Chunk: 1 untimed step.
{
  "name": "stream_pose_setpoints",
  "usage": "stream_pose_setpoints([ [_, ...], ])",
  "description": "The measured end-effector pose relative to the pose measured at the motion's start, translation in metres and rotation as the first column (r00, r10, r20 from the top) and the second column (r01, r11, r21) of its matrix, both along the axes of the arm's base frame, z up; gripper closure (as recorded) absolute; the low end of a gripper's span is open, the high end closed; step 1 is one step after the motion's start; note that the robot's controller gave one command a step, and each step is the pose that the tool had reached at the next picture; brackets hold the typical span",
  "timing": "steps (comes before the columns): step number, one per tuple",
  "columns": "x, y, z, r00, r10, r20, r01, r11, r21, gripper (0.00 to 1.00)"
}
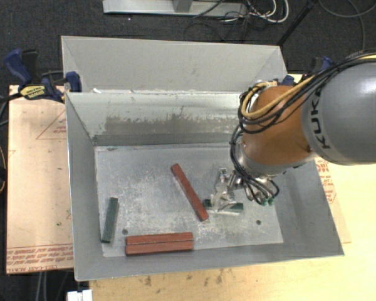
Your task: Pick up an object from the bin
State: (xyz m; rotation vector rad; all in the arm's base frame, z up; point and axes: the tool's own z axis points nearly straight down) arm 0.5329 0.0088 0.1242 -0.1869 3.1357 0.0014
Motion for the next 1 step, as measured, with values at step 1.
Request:
stream_pose_setpoints([
  [1, 0.0080, -0.0001, 0.0323, 1.000, -0.005, 0.009, 0.005, 1.000, -0.001, 1.00],
])
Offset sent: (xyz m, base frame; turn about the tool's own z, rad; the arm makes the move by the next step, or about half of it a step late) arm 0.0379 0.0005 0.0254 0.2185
